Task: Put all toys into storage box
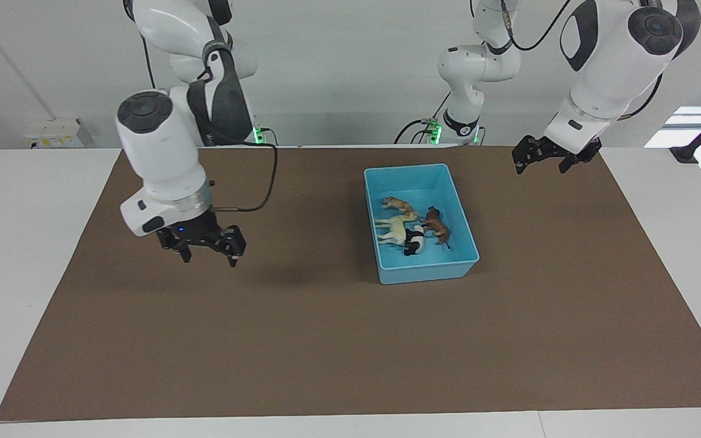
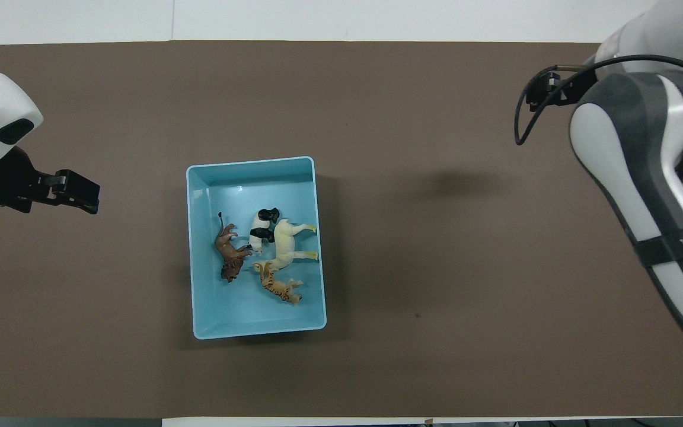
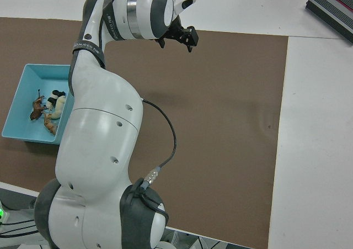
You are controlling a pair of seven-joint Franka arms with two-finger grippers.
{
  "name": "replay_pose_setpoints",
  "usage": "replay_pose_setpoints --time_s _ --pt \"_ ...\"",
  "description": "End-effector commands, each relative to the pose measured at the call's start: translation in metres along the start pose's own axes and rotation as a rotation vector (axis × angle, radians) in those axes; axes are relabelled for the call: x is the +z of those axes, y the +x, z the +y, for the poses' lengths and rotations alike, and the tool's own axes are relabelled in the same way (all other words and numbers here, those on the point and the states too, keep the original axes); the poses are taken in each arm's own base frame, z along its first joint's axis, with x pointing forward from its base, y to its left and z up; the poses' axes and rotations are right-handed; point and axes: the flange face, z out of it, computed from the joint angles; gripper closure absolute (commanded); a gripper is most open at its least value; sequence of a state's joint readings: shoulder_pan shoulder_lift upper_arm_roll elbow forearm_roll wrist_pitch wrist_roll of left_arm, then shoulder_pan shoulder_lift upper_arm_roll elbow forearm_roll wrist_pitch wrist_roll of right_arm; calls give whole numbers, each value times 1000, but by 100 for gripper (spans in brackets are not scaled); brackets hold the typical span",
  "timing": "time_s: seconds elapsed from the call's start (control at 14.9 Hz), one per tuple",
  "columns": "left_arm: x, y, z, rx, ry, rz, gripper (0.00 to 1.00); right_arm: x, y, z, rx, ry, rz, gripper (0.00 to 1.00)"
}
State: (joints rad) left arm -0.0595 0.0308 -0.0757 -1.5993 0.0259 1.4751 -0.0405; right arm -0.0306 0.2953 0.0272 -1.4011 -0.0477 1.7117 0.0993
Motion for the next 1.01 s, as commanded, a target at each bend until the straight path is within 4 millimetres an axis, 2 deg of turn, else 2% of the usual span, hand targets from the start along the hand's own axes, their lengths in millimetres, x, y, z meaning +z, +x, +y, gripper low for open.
replay_pose_setpoints --time_s 0.0,0.07,0.2,0.34,0.4,0.67,0.8,0.94 --pt "-2 -3 -3 -6 16 8 0 -53 -43 41 -79 8 -53 0" --pt "-2 -3 -3 -6 16 8 0 -70 -60 52 -85 8 -72 0" --pt "-2 -3 -3 -6 16 8 0 -89 -87 57 -74 8 -71 0" --pt "-2 -3 -3 -6 16 8 0 -83 -116 59 -61 7 -100 0" --pt "-2 -3 -3 -6 16 8 0 -74 -124 58 -62 7 -115 0" --pt "-2 -3 -3 -6 16 8 0 -55 -116 78 -5 16 -66 0" --pt "-2 -3 -3 -6 16 8 0 -56 -111 80 0 12 -57 0" --pt "-2 -3 -3 -6 16 8 0 -68 -107 86 10 13 -51 0"
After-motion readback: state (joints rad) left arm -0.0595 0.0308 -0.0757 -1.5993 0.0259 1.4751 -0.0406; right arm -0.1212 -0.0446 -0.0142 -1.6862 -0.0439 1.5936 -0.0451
